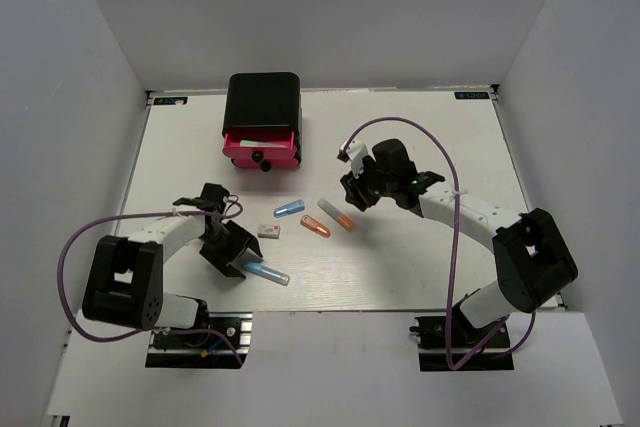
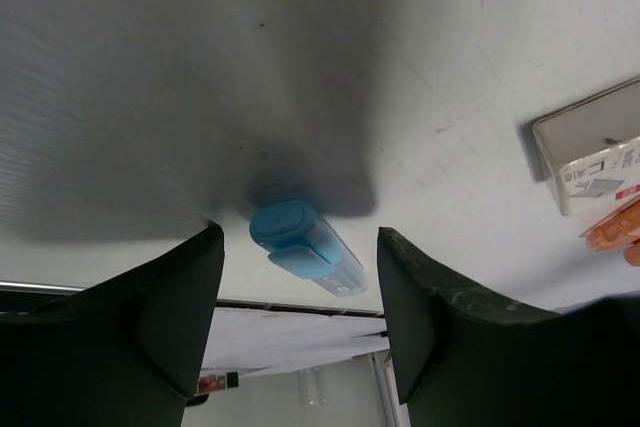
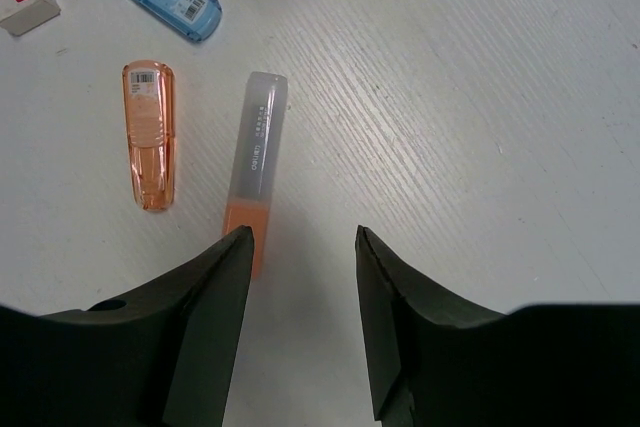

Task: Sort the stationery into containers
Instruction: Pick up the pen from the center of the board, then place the pen in the drawer.

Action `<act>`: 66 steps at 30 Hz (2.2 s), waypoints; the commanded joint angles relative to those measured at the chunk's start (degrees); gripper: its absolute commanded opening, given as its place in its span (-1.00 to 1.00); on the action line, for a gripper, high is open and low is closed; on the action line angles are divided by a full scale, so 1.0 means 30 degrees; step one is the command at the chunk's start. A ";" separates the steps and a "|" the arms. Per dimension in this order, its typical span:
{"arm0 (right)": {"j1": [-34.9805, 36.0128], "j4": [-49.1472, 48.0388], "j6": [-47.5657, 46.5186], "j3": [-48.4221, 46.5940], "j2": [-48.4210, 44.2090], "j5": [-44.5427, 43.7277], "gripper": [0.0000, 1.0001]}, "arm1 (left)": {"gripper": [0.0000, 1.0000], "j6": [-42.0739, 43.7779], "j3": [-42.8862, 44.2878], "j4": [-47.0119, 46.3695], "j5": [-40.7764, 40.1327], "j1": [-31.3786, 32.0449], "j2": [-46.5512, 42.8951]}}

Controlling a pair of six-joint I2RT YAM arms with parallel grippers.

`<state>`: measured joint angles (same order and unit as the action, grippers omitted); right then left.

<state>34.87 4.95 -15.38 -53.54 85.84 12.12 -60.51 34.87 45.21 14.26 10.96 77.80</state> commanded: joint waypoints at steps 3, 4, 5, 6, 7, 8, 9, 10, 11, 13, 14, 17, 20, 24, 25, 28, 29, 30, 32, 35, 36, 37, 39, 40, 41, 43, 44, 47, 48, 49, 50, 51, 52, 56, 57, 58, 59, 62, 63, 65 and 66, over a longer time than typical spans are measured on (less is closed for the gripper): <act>-0.0169 -0.0508 0.0203 0.0005 -0.0752 -0.0084 0.03 | 0.32 0.0131 0.0270 -0.1154 -0.1180 0.0448 0.1486; -0.0198 -0.0479 0.0175 -0.0025 -0.0811 -0.0085 0.03 | 0.28 0.0131 0.0270 -0.1154 -0.1354 0.0680 0.1489; -0.0198 -0.0507 0.0174 0.0004 -0.0812 -0.0085 0.03 | 0.25 0.0131 0.0270 -0.1154 -0.1558 0.0682 0.1663; -0.0169 -0.0450 0.0145 -0.0025 -0.0870 -0.0085 0.03 | 0.16 0.0131 0.0270 -0.1154 -0.1561 0.0885 0.1664; -0.0227 -0.0507 0.0145 0.0004 -0.0986 -0.0056 0.03 | 0.11 0.0131 0.0270 -0.1154 -0.1735 0.0887 0.1664; -0.0286 -0.0479 0.0145 0.0004 -0.1045 -0.0027 0.03 | 0.08 0.0131 0.0270 -0.1154 -0.1736 0.1061 0.1838; -0.0228 -0.0507 0.0203 -0.0025 -0.1046 -0.0026 0.03 | 0.00 0.0131 0.0270 -0.1154 -0.1736 0.1063 0.1840; -0.0315 -0.0508 0.0291 -0.0025 -0.1046 0.0003 0.03 | -0.05 0.0131 0.0270 -0.1154 -0.1910 0.1063 0.1840; -0.0287 -0.0479 0.0320 -0.0025 -0.1075 0.0061 0.03 | -0.12 0.0131 0.0270 -0.1154 -0.1912 0.1266 0.2043; -0.0315 -0.0420 0.0379 -0.0054 -0.1075 0.0149 0.03 | -0.27 0.0131 0.0270 -0.1154 -0.1912 0.1268 0.2219; -0.0287 -0.0391 0.0408 -0.0112 -0.1104 0.0121 0.03 | -0.34 0.0131 0.0270 -0.1154 -0.1912 0.1471 0.2221; -0.0315 -0.0274 0.0526 -0.0171 -0.1192 0.0208 0.03 | -0.60 0.0336 0.0475 -0.1418 -0.1912 0.1473 0.2221; -0.0345 -0.0156 0.0497 -0.0113 -0.1455 0.0267 0.00 | -0.77 0.0336 0.0942 -0.1621 -0.1738 0.1649 0.0819; -0.0345 -0.0243 0.0321 0.0150 -0.1690 0.0237 0.00 | -0.91 0.0336 0.2376 -0.1449 -0.1736 0.1649 -0.1699; -0.0316 -0.0186 0.0321 0.0209 -0.1691 0.0266 0.00 | -0.94 0.0336 0.2757 -0.1447 -0.2026 0.1649 -0.2140; -0.0316 -0.0186 0.0204 0.0297 -0.1778 0.0266 0.00 | -0.96 0.0162 0.4280 -0.1621 -0.2205 0.1649 -0.3428; -0.0316 -0.0243 0.0175 0.0297 -0.1749 0.0238 0.00 | -0.99 0.0161 0.5009 -0.1623 -0.2205 0.1649 -0.3433; -0.0316 -0.0186 0.0145 0.0297 -0.1778 0.0324 0.00 | -0.99 -0.0100 0.5364 -0.1855 -0.2205 0.1649 -0.3694; -0.0374 -0.0273 0.0029 0.0297 -0.1749 0.0297 0.00 | -1.00 -0.0569 0.6419 -0.2554 -0.2031 0.1649 -0.3697; -0.0316 -0.0273 -0.0001 0.0355 -0.1778 0.0296 -0.03 | -1.00 -0.1417 0.7621 -0.4192 -0.2029 0.1649 -0.3697; -0.0374 -0.0273 -0.0031 0.0443 -0.1778 0.0296 -0.03 | -1.00 -0.1595 0.7885 -0.4723 -0.2232 0.1649 -0.3697; -0.0345 -0.0302 -0.0060 0.0386 -0.1807 0.0267 -0.03 | -1.00 -0.1597 0.8323 -0.5251 -0.2234 0.1649 -0.3697; -0.0345 -0.0332 -0.0118 0.0444 -0.1924 0.0209 -0.03 | -1.00 -0.2240 0.8764 -0.6658 -0.2410 0.1415 -0.3494; -0.0374 -0.0390 -0.0148 0.0589 -0.2012 0.0208 -0.03 | -1.00 -0.2590 0.9172 -0.7561 -0.2758 0.1212 -0.3231; -0.0374 -0.0390 -0.0206 0.0590 -0.2071 0.0150 -0.03 | -1.00 -0.2767 0.9409 -0.8005 -0.2965 0.1210 -0.3054; -0.0316 -0.0478 -0.0265 0.0795 -0.2159 0.0121 -0.03 | -1.00 -0.2769 1.0138 -0.8914 -0.3578 0.1210 -0.2530; -0.0345 -0.0449 -0.0294 0.0795 -0.2188 0.0091 -0.03 | -1.00 -0.3001 1.0433 -0.9208 -0.3843 0.1210 -0.2322; -0.0315 -0.0565 -0.0324 0.0942 -0.2247 0.0061 -0.03 | -1.00 -0.3004 1.0991 -1.0234 -0.5132 0.1210 -0.1649; -0.0316 -0.0537 -0.0324 0.1058 -0.2305 0.0062 -0.03 | -1.00 -0.3004 1.1167 -1.0497 -0.5454 0.1210 -0.1646; -0.0316 -0.0595 -0.0324 0.1117 -0.2364 0.0033 -0.03 | -1.00 -0.2829 1.1169 -1.0500 -0.6240 0.1210 -0.1327; -0.0345 -0.0625 -0.0382 0.1147 -0.2364 0.0032 -0.03 | -1.00 -0.2654 1.1488 -1.0500 -0.6567 0.1210 -0.1150; -0.0403 -0.0596 -0.0353 0.1205 -0.2422 -0.0026 -0.03 | -1.00 -0.2391 1.1839 -1.0326 -0.6773 0.1210 -0.0684; -0.0375 -0.0683 -0.0382 0.1264 -0.2452 -0.0084 -0.03 | -1.00 -0.2185 1.2046 -0.9860 -0.7152 0.1210 -0.0476; -0.0374 -0.0741 -0.0412 0.1410 -0.2540 -0.0143 -0.03 | -1.00 -0.1773 1.1845 -0.9856 -0.7537 0.1210 -0.0035; -0.0403 -0.0800 -0.0412 0.1411 -0.2540 -0.0143 -0.03 | -1.00 -0.1599 1.1843 -0.9856 -0.7769 0.1210 -0.0035; -0.0433 -0.0743 -0.0441 0.1440 -0.2540 -0.0172 -0.03 | -1.00 -0.1597 1.1611 -0.9856 -0.8003 0.1210 -0.0035; -0.0404 -0.0684 -0.0470 0.1411 -0.2540 -0.0202 -0.03 | -1.00 -0.1597 1.1608 -0.9856 -0.8006 0.1210 0.0139; -0.0462 -0.0800 -0.0412 0.1410 -0.2482 -0.0201 0.00 | -1.00 -0.1363 1.1608 -0.9387 -0.8182 0.1210 0.0344; -0.0462 -0.0801 -0.0441 0.1382 -0.2424 -0.0202 0.00 | -1.00 -0.1363 1.1608 -0.9213 -0.8443 0.1210 0.0346; -0.0491 -0.0830 -0.0470 0.1381 -0.2307 -0.0202 0.03 | -1.00 -0.1158 1.1608 -0.8803 -0.8619 0.1210 0.0522; -0.0462 -0.0859 -0.0441 0.1178 -0.2161 -0.0202 0.06 | -1.00 -0.1158 1.1811 -0.8540 -0.8824 0.1210 0.0696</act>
<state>33.74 4.51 -16.29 -49.71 79.96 11.94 -65.25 69.14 17.26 -9.52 14.74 79.37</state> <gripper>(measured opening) 0.524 0.382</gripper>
